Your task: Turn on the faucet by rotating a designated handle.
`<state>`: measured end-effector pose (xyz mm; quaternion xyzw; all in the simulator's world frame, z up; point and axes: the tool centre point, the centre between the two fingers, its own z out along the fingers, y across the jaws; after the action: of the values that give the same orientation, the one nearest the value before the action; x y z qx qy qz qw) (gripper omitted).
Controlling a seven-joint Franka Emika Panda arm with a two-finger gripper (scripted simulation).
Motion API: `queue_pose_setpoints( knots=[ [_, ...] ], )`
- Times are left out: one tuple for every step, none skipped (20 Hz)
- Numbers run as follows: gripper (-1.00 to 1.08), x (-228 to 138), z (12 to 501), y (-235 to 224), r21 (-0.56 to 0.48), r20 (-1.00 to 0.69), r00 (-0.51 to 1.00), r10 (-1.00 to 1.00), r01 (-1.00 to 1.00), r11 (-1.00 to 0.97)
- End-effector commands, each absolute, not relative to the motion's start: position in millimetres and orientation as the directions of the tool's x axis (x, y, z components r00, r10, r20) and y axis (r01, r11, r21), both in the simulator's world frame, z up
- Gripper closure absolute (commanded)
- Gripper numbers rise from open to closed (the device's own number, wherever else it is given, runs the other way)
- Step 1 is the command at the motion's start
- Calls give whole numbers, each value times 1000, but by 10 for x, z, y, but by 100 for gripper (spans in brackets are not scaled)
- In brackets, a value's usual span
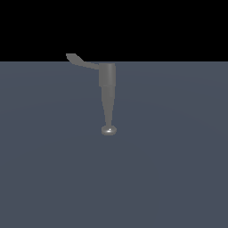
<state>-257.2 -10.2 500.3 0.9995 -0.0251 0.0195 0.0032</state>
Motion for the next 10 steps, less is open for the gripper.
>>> queue_pose_setpoints(
  knots=[
    [108, -2572, 5003, -102, 5, 39, 998, -50, -50, -999],
    [108, -2571, 5001, -106, 6, 39, 998, -51, -51, -999],
    [108, -2569, 4995, -117, 7, 37, 998, -53, -53, -999],
    [108, -2565, 4987, -136, 8, 34, 998, -55, -56, -998],
    [108, -2559, 4975, -161, 11, 30, 998, -59, -60, -998],
    [108, -2553, 4959, -193, 14, 25, 998, -64, -65, -998],
    [108, -2547, 4943, -228, 17, 20, 997, -70, -70, -997],
    [108, -2543, 4929, -258, 20, 15, 997, -74, -74, -997],
    [108, -2540, 4918, -279, 22, 12, 997, -77, -77, -997],
    [108, -2539, 4912, -293, 23, 10, 997, -79, -79, -997]
  ],
)
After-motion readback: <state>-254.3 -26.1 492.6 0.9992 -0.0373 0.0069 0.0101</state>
